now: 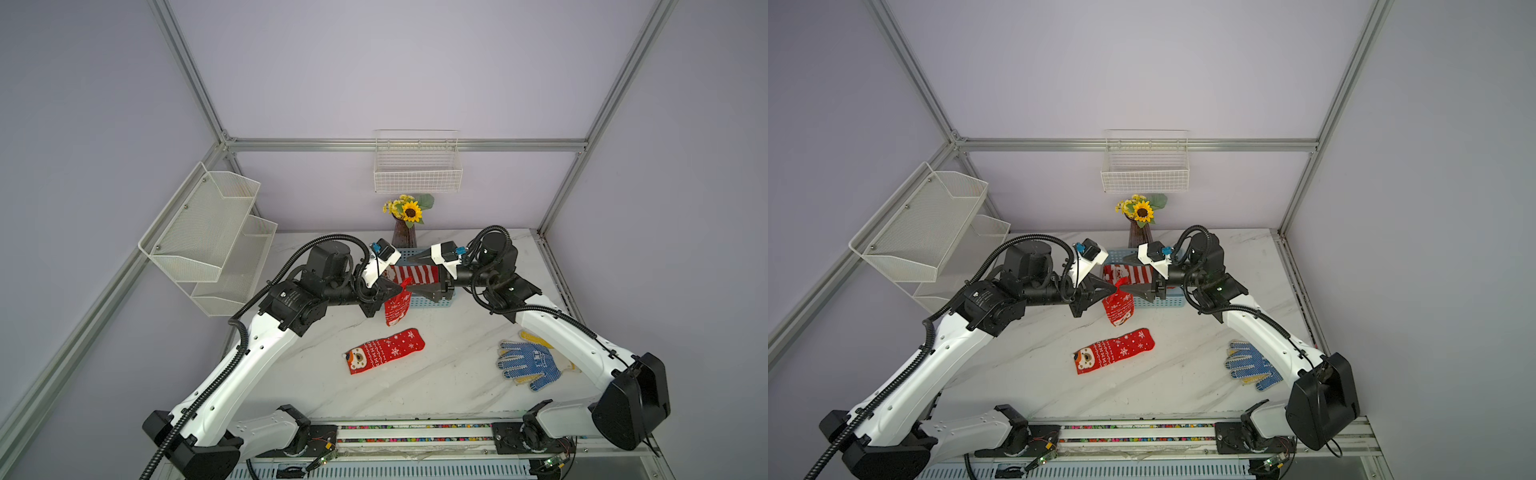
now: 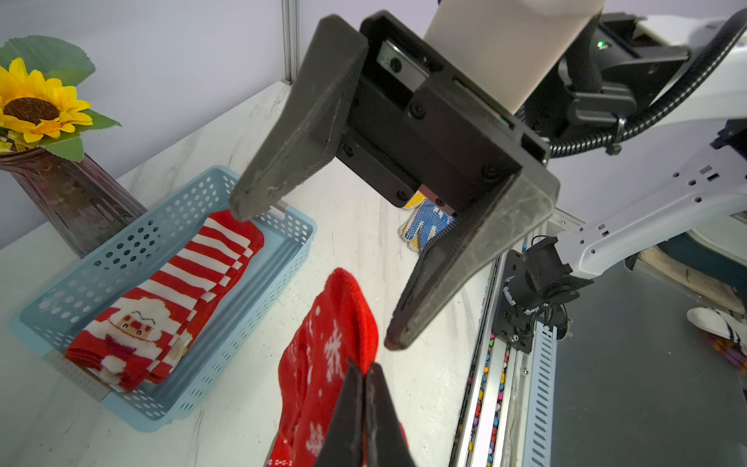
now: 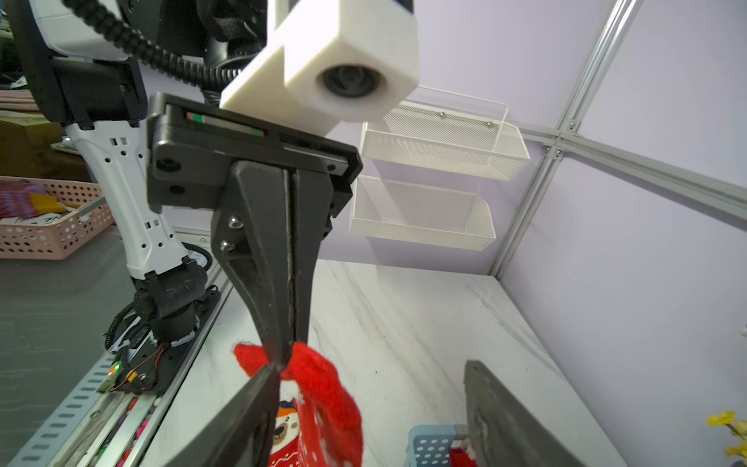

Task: Place the socks together as a pair
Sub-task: Pick up the sock at the center of the board.

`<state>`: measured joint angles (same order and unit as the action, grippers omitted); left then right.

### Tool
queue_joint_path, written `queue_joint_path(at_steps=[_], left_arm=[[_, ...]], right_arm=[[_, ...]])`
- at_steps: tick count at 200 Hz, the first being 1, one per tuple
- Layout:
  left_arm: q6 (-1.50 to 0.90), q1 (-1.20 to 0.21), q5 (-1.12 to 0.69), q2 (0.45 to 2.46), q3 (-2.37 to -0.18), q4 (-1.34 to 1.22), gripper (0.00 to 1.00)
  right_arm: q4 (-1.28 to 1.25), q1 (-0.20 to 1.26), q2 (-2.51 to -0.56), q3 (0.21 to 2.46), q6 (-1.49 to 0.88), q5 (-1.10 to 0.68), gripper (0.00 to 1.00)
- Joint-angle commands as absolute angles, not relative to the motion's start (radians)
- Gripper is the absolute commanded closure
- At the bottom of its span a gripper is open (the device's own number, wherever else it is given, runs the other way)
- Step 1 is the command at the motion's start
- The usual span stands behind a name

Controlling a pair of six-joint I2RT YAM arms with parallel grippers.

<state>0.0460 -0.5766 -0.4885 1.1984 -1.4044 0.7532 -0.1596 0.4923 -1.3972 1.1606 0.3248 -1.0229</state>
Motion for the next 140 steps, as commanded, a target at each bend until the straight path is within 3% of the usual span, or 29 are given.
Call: queue_joint_path(at_steps=[1, 44, 85, 109, 124, 130, 140], left_arm=[[0.116, -0.589, -0.444, 1.198, -1.48, 0.783, 1.0], [0.126, -0.596, -0.426, 1.208, -1.488, 0.783, 1.0], [0.127, -0.605, -0.41, 1.212, -1.49, 0.784, 1.0], [0.123, -0.606, -0.399, 1.209, -1.491, 0.784, 1.0], [0.11, -0.607, -0.341, 1.211, -1.496, 0.782, 1.0], [0.098, -0.607, -0.294, 1.21, -1.5, 0.78, 0.84], [0.052, -0.607, -0.173, 1.206, -1.492, 0.773, 0.38]], right_arm=[[-0.093, 0.499, -1.394, 1.163, 0.38, -1.153, 0.34], [-0.015, 0.503, -1.387, 1.157, 0.415, -1.148, 0.4], [-0.028, 0.509, -1.387, 1.165, 0.411, -1.135, 0.72], [-0.06, 0.518, -1.382, 1.154, 0.383, -1.121, 1.0], [-0.111, 0.528, -1.376, 1.134, 0.299, -1.085, 1.0], [-0.124, 0.533, -1.376, 1.127, 0.261, -1.078, 1.0], [-0.148, 0.547, -1.376, 1.112, 0.179, -1.044, 1.0]])
